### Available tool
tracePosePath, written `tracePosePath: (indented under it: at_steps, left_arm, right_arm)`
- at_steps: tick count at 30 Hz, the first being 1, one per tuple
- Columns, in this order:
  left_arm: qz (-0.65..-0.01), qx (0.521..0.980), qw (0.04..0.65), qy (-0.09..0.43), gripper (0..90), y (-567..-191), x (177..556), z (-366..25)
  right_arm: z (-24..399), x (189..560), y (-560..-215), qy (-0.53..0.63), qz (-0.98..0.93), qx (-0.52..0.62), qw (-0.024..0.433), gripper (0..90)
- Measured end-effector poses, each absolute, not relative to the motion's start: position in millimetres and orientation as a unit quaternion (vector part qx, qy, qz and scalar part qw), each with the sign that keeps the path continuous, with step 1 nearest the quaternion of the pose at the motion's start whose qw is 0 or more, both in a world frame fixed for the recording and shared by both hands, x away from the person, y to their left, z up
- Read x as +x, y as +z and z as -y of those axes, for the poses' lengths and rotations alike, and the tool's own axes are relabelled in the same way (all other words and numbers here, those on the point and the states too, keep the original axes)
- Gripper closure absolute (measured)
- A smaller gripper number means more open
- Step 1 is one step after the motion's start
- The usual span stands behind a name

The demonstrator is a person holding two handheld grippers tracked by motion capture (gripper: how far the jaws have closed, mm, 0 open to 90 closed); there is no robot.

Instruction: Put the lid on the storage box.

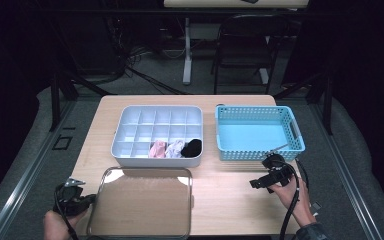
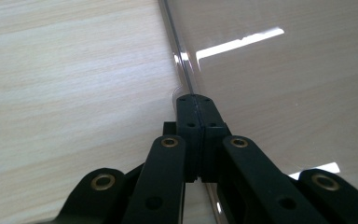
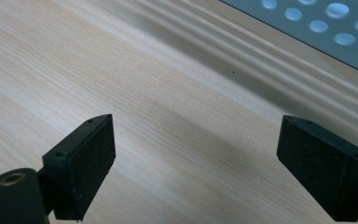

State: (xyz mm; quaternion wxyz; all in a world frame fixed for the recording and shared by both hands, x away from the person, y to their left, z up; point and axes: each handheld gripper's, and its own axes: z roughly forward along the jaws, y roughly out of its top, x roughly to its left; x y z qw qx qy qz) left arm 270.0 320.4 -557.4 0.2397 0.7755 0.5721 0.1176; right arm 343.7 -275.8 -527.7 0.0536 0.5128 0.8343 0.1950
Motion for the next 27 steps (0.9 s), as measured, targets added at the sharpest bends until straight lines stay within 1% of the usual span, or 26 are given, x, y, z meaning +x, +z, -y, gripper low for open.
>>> tracePosePath:
  at_steps: [14,27]
  left_arm:
    - [-0.540,0.803,0.234,0.089,89.7,-554.9,277.9,-306.8]
    - [-0.522,0.817,0.233,0.078,89.6,-554.1,283.9,-293.7]
  right_arm:
    - [275.4,344.1,-528.4,0.191,-0.838,0.509,0.051,11.0]
    - [275.1,344.4,-529.2,0.191,-0.837,0.510,0.052,11.1]
